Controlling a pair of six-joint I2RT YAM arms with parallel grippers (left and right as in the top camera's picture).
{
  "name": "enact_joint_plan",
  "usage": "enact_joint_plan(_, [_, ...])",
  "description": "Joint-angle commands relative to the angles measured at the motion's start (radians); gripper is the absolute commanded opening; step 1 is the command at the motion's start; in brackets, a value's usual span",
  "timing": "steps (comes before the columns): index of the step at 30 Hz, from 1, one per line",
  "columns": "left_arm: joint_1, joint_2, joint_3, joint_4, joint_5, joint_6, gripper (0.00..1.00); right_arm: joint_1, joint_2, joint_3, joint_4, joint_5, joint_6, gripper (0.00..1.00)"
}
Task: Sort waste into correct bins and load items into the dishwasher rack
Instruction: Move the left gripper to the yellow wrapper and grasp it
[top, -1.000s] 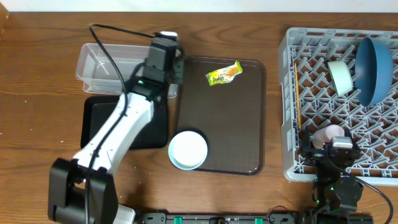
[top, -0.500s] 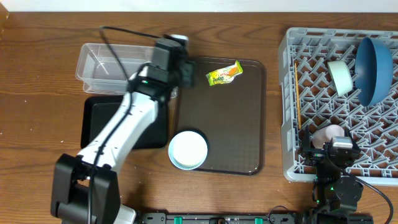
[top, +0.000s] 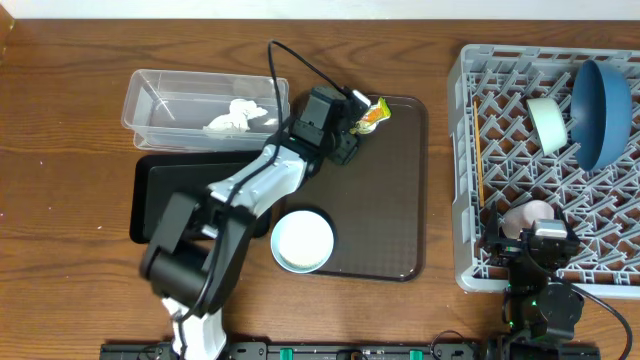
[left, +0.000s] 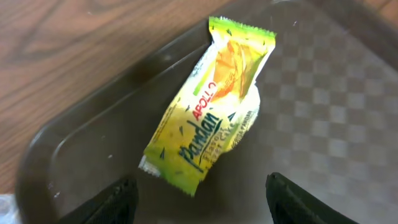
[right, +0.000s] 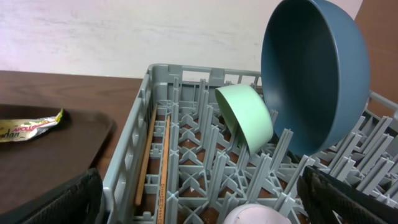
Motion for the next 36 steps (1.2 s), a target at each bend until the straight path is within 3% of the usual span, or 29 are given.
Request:
enact_joint_plan(1, [0.005, 0.053, 0.005, 0.058, 0.003, 0.029, 0.68, 0.003, -0.006, -0.002, -0.002, 0.0, -0.01, 0.99])
enact_joint_plan(3, [0.005, 0.08, 0.005, 0.097, 0.003, 0.028, 0.67, 0.003, -0.006, -0.002, -0.002, 0.0, -0.01, 0.99])
enact_joint_plan(11, [0.013, 0.143, 0.004, 0.108, 0.003, -0.069, 0.46, 0.003, -0.006, -0.003, -0.002, 0.0, -0.01, 0.99])
enact_joint_plan(16, [0.019, 0.135, 0.005, 0.133, 0.003, -0.17, 0.08, 0.003, -0.006, -0.002, -0.002, 0.0, -0.01, 0.99])
enact_joint_plan(17, [0.021, 0.127, 0.005, 0.132, 0.003, -0.201, 0.06, 0.003, -0.006, -0.002, -0.002, 0.0, -0.01, 0.99])
enact_joint_plan(24, [0.043, -0.036, 0.005, 0.046, 0.011, -0.431, 0.06, 0.003, -0.006, -0.002, -0.002, 0.0, -0.01, 0.99])
enact_joint_plan(32, [0.089, -0.294, 0.005, -0.167, 0.011, -0.467, 0.06, 0.003, -0.006, -0.002, -0.002, 0.0, -0.01, 0.99])
enact_joint_plan(33, [0.09, -0.3, 0.005, -0.172, 0.01, -0.467, 0.09, 0.003, -0.006, -0.002, -0.002, 0.0, -0.01, 0.99])
enact_joint_plan(34, [0.09, -0.299, 0.005, -0.172, 0.01, -0.466, 0.25, 0.003, -0.006, -0.002, -0.002, 0.0, -0.01, 0.99])
enact_joint_plan(36, [0.09, -0.277, 0.001, -0.163, 0.01, -0.457, 0.48, 0.003, -0.006, -0.002, -0.002, 0.0, -0.01, 0.99])
